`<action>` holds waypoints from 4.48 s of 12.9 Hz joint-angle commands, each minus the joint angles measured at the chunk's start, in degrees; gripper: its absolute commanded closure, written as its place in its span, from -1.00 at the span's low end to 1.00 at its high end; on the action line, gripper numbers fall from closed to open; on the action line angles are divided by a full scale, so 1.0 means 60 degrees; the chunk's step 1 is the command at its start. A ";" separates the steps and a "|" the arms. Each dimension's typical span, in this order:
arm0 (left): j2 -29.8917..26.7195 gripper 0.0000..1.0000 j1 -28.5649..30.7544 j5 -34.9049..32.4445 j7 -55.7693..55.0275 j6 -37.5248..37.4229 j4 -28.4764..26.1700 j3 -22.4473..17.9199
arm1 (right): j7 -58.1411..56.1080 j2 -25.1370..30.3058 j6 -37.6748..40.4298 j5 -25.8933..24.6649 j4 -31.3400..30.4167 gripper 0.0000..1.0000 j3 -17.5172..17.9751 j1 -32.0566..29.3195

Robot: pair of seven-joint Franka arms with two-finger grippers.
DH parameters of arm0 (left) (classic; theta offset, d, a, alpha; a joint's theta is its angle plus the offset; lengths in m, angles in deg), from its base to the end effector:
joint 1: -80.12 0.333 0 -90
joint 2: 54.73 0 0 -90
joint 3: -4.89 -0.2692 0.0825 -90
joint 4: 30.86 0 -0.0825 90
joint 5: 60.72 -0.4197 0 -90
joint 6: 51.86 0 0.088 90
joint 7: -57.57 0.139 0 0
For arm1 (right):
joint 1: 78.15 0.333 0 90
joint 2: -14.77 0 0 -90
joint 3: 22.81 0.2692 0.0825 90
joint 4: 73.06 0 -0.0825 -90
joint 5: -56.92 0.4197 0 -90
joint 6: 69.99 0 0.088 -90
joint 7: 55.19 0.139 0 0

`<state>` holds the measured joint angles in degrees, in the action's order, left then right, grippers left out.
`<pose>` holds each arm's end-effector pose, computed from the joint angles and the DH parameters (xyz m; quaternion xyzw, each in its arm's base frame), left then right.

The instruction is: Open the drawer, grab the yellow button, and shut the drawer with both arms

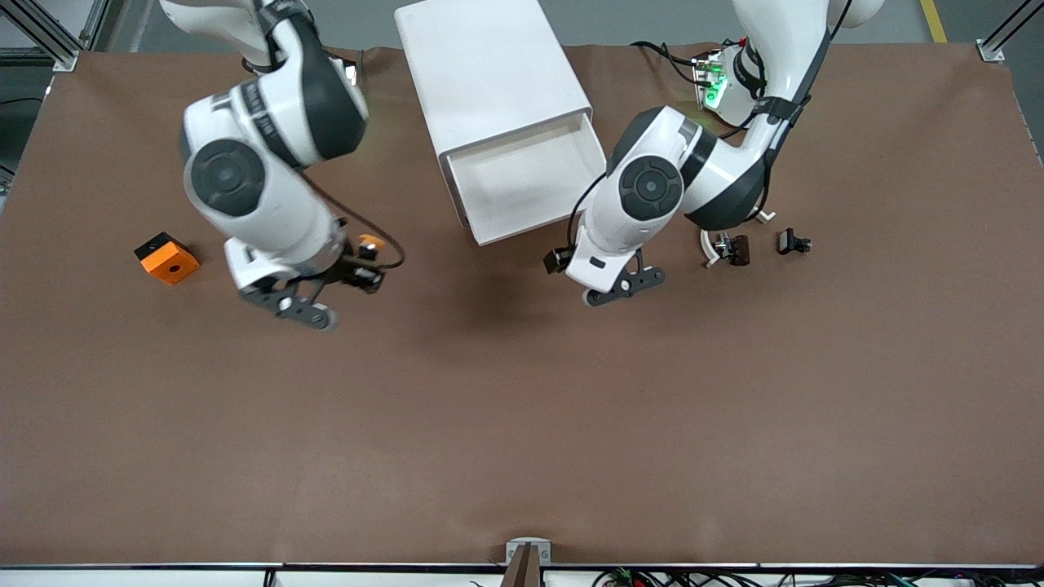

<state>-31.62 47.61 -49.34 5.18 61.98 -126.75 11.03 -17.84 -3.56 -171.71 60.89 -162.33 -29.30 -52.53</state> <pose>0.5100 -0.4269 0.2743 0.9790 0.1656 -0.1094 0.0454 0.6204 0.2292 0.3683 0.9849 -0.1648 -0.0516 0.0100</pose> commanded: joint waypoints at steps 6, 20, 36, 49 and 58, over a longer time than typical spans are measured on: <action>-0.0350 -1.00 -0.0717 -0.0183 -0.0042 -0.0734 -0.0571 0.0281 | -0.3774 0.0037 -0.3519 -0.0412 -0.2887 1.00 0.0188 -0.3023; -0.0233 -1.00 -0.1012 0.0739 -0.0995 -0.1644 -0.0571 0.1788 | -0.6768 -0.2628 -0.7524 -0.0324 -0.3273 1.00 0.0261 -0.5223; 0.0148 -1.00 0.1168 -0.0850 -0.0819 -0.1600 0.0878 0.1731 | -0.6768 -0.1388 -0.3415 -0.0295 -0.1545 -1.00 0.0306 -0.5004; -0.0992 -1.00 0.5065 -0.3465 0.2708 -0.1687 0.1949 0.1775 | -0.5654 0.0740 0.3561 -0.0530 0.2071 -1.00 0.0203 -0.4211; -0.3334 -1.00 0.5538 -0.2237 0.6119 -0.2962 0.0927 0.0285 | -0.5668 0.1295 0.3872 0.0702 0.2221 -1.00 0.0291 -0.4976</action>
<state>-45.73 81.55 -65.87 36.62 44.15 -115.69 16.90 -51.88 1.87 -149.58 64.72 -149.48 -28.39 -82.95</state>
